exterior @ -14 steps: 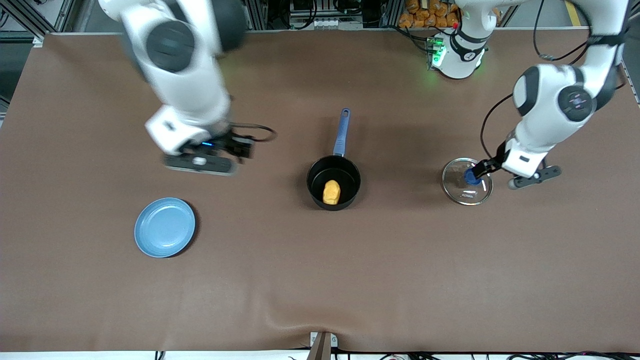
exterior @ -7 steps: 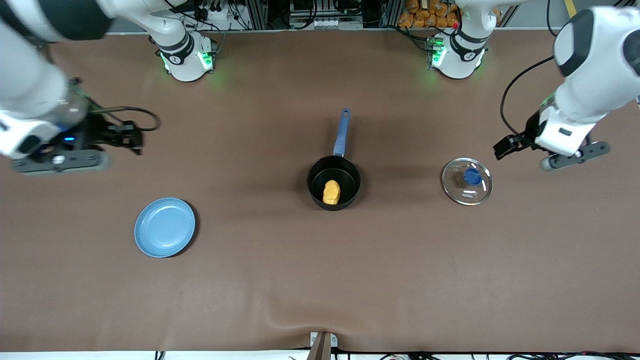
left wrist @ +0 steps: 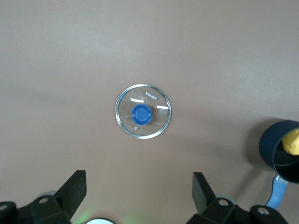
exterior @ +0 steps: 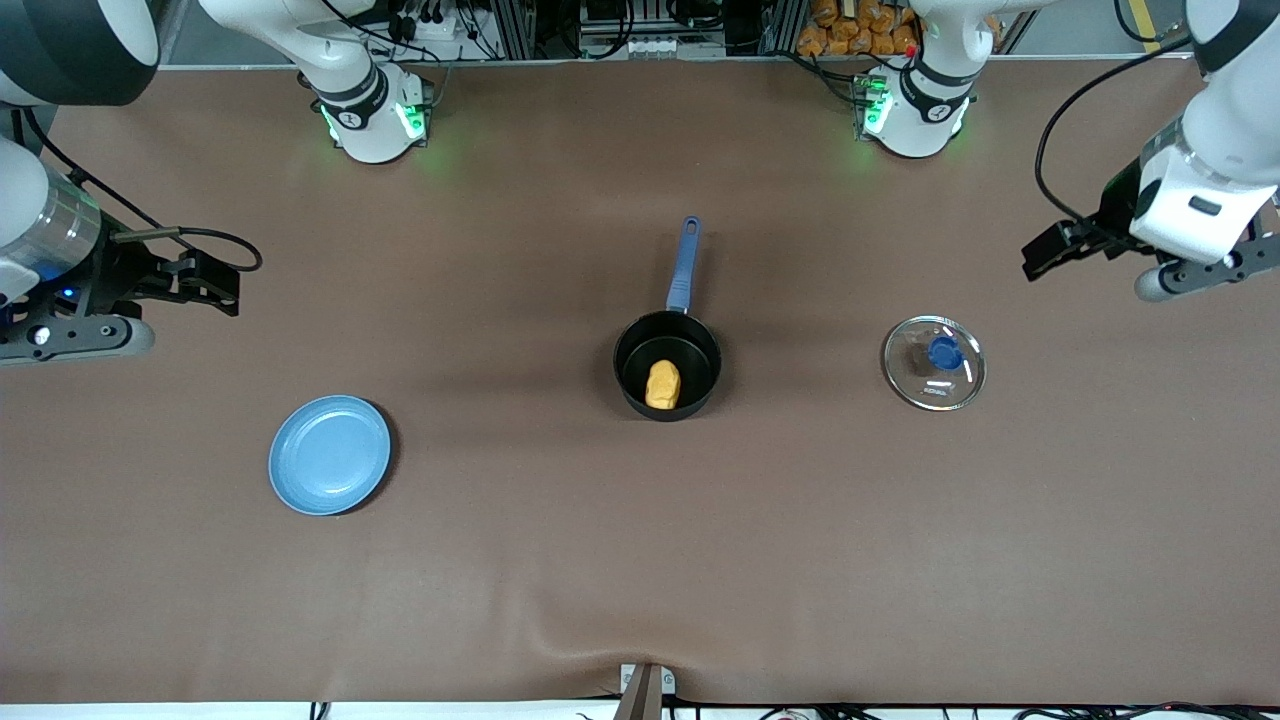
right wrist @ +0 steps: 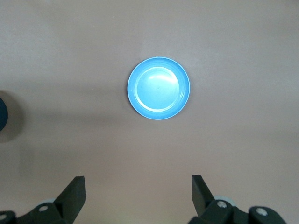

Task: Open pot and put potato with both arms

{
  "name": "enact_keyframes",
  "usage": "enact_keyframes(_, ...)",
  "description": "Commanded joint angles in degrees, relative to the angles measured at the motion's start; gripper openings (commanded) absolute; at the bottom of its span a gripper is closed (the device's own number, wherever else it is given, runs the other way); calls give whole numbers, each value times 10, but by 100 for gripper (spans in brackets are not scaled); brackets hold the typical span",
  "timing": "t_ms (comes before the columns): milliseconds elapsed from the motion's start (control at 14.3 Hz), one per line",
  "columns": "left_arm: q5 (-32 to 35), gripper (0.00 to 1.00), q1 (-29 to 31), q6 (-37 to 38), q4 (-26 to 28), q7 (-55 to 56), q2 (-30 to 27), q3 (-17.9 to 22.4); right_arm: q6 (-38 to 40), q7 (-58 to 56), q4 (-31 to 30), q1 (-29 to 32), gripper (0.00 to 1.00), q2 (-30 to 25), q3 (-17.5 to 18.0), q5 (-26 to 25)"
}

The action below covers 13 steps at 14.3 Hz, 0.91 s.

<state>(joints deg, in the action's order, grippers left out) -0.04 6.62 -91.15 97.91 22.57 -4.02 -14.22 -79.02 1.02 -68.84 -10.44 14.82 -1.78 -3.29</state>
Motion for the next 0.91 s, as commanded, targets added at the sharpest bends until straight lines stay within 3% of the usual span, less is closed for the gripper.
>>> enact_keyframes(0, -14, 100, 5, 47, -48, -14, 10, -4, -3, 14, -3, 9, 100, -4, 10, 7)
enact_keyframes(420, -13, 100, 6, 92, -92, -18, 7, -2, -2, 11, -12, 27, 100, -8, 8, 9)
enact_keyframes(630, -14, 100, 7, 93, -92, -20, 1, 0, -39, 9, -89, 43, 100, -50, 8, 26)
enact_keyframes(840, -14, 100, 8, 92, -91, -22, -5, 3, -124, 13, -203, 48, 100, -129, 8, 27)
